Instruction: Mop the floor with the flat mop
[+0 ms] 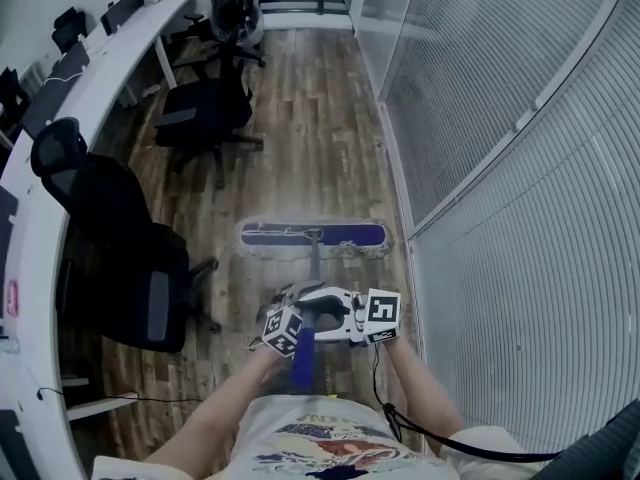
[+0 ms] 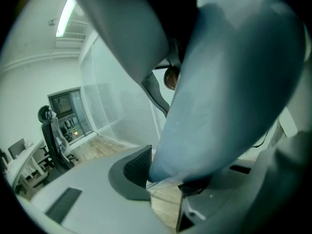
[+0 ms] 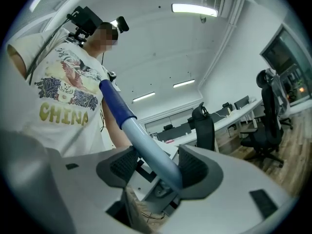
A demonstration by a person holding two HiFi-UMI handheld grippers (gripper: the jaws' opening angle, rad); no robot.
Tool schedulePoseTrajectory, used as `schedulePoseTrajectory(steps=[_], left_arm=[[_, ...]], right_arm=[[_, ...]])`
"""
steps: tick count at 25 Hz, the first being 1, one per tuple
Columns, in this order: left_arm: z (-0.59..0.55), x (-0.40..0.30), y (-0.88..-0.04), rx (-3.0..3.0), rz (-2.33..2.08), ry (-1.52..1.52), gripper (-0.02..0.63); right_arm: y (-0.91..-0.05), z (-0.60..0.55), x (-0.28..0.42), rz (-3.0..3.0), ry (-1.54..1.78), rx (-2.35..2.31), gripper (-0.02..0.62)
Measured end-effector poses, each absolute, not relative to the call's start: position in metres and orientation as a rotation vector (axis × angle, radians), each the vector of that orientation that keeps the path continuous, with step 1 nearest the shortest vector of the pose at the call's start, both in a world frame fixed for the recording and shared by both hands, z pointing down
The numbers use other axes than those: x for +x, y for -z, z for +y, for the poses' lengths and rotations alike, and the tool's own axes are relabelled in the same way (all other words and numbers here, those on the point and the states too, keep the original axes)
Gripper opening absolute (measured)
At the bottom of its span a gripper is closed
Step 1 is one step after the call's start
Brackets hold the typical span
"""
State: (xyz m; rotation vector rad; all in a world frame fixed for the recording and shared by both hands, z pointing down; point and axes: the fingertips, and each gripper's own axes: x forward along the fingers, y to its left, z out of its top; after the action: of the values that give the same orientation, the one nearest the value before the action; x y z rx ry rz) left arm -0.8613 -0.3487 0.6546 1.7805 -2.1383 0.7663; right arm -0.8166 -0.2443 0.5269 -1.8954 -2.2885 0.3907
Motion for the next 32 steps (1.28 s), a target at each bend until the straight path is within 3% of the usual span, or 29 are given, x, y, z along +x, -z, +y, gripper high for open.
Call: schedulePoseTrajectory(steps=[7, 14, 23, 32], left_arm=[[-0.356, -0.911, -0.654, 1.803, -2.141, -0.729, 0.071], [-0.353, -0.885, -0.661, 1.838, -2.086, -0.808, 0.072], [-0.345, -0.781, -0.661, 1.802, -2.133, -0.779, 0.072], [-0.323, -0.627, -0.675, 1.754, -2.146, -0.807, 0.072]], right_arm=[[-0.528, -0.251, -0.869, -2.364, -0.408, -1.802, 0.252], [-0.533, -0.249, -0.844, -2.379, -0.439, -1.76, 0.252], [-0.533, -0.244, -0.735, -2.423, -0.437, -1.735, 0.252], [-0.547, -0.227, -0.577, -2.407, -0.437, -1.785, 0.253]])
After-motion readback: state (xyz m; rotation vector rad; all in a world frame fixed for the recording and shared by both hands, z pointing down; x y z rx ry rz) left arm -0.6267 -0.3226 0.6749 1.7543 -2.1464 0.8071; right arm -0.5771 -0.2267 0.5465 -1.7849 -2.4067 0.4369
